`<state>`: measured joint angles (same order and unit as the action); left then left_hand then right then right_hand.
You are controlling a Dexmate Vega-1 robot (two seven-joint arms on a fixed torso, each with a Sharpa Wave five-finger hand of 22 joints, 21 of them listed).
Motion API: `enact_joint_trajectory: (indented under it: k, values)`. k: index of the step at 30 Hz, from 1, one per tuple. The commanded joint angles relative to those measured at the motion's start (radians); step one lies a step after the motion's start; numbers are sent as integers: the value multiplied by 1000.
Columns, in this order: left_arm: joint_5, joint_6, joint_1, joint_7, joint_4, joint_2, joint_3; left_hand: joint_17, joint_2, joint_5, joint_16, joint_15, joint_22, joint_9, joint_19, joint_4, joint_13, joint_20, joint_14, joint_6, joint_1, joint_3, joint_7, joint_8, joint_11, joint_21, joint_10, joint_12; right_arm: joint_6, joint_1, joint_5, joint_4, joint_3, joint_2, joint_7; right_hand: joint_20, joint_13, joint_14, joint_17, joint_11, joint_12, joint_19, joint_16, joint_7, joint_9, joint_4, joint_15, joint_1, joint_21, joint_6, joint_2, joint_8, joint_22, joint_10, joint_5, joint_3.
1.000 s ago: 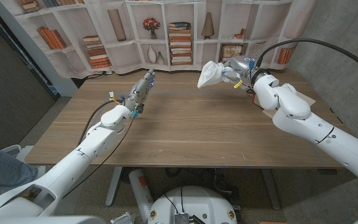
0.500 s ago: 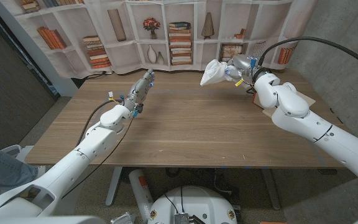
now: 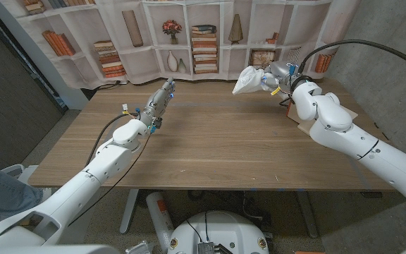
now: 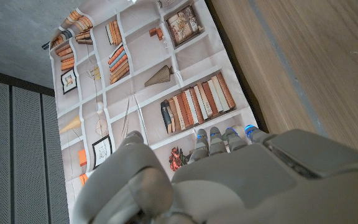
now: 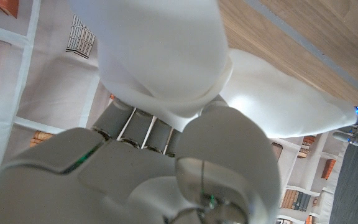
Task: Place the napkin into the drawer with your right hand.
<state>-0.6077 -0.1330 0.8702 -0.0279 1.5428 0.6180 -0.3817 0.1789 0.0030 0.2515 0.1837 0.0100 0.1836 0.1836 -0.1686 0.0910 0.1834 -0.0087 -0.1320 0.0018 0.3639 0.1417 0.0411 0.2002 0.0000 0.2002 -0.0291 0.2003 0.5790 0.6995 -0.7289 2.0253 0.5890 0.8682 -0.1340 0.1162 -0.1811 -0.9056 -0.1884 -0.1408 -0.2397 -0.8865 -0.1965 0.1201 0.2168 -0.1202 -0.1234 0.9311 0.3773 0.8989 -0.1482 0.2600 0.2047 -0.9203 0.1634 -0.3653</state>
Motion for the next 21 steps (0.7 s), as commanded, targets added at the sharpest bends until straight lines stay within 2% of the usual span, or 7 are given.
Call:
enact_joint_trajectory:
  k: [1,21]
  values:
    - [1,1,25,-11,29,13,8,2,11,0,3,-3,2,6,-62,-1,5,-4,4,5,1,-4,-1,-1,1,5,5,4,46,-3,9,8,0,13,4,92,-4,1,-4,1,6,3,0,22,1,4,-99,2,3,35,-8,-1,2,-8,9,-7]
    - [-5,-6,49,-17,48,25,22,2,12,0,3,-4,2,6,-62,-1,5,-4,4,6,2,-6,0,-1,2,5,5,4,104,-40,27,-24,18,10,7,93,-4,3,-4,-1,12,6,0,23,3,5,-99,2,4,37,-9,-7,2,-8,9,-9]
